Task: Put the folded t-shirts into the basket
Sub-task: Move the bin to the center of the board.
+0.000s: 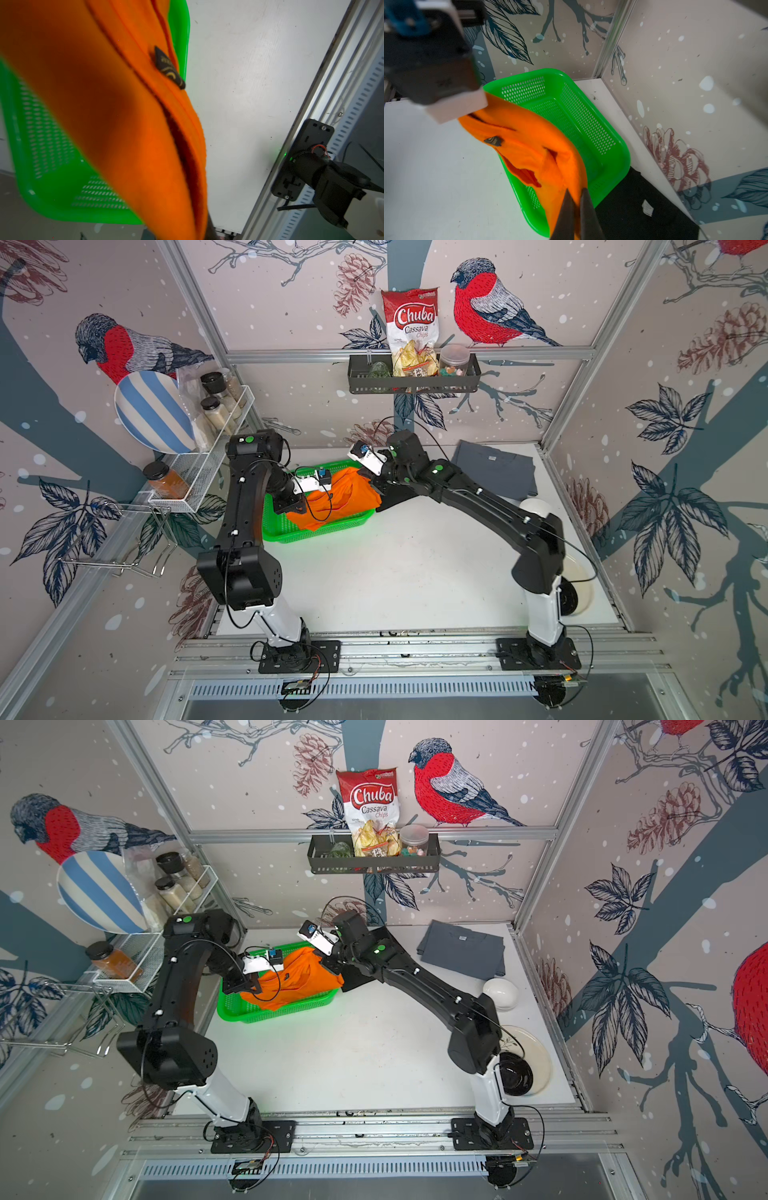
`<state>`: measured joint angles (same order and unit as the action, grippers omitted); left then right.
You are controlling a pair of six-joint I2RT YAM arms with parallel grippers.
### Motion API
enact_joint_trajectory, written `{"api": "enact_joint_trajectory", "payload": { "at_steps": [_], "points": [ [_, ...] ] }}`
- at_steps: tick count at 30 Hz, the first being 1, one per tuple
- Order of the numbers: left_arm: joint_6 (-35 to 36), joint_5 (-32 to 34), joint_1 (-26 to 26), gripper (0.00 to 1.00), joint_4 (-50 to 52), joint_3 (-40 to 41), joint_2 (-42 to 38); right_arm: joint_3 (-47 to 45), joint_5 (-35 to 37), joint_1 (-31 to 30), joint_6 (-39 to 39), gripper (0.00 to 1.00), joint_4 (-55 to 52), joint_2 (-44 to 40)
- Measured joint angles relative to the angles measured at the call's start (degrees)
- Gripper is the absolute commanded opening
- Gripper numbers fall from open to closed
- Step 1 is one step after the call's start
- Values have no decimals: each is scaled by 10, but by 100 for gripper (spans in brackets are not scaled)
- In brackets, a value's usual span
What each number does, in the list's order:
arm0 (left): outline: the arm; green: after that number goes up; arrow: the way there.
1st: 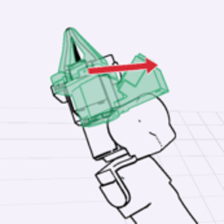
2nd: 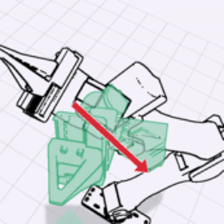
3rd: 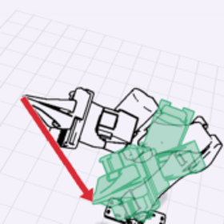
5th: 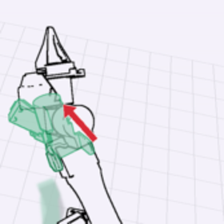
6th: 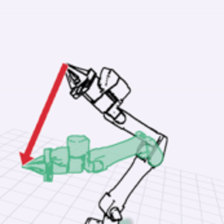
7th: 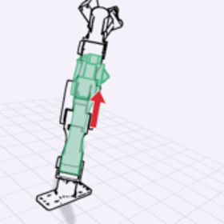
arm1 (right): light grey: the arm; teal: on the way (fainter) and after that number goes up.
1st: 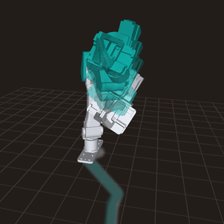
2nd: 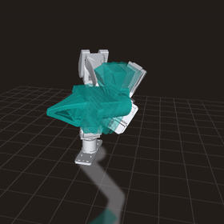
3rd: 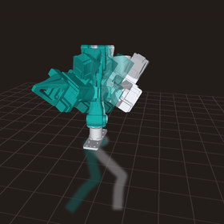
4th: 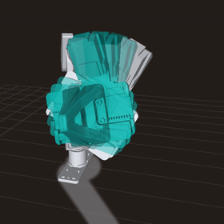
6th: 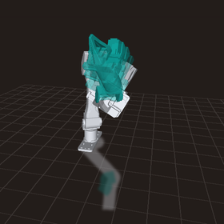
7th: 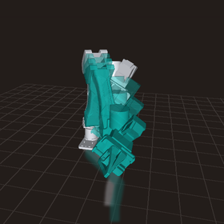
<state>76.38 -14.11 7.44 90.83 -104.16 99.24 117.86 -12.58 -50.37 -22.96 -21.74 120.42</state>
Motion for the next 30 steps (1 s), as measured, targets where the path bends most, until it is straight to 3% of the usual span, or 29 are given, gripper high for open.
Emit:
{"api": "enact_joint_trajectory", "payload": {
  "at_steps": [7, 14, 20, 25, 30],
  "points": [
    [-58, 2, 7, 0, -126, 129, 34, 63, 4, 11, 56, 0, 7, 135],
    [-79, -7, -12, 0, -202, 224, 40, 8, 19, -4, 66, 0, 12, 140],
    [-80, -25, -63, 0, -222, 333, -34, -146, 30, -18, 66, 0, 24, 46],
    [-90, -39, -137, 0, -242, 402, -70, -312, 37, -11, 66, 0, 53, -76],
    [-129, -46, -235, 0, -257, 413, -84, -438, 54, -1, 75, 0, 48, -210]
  ]
}}
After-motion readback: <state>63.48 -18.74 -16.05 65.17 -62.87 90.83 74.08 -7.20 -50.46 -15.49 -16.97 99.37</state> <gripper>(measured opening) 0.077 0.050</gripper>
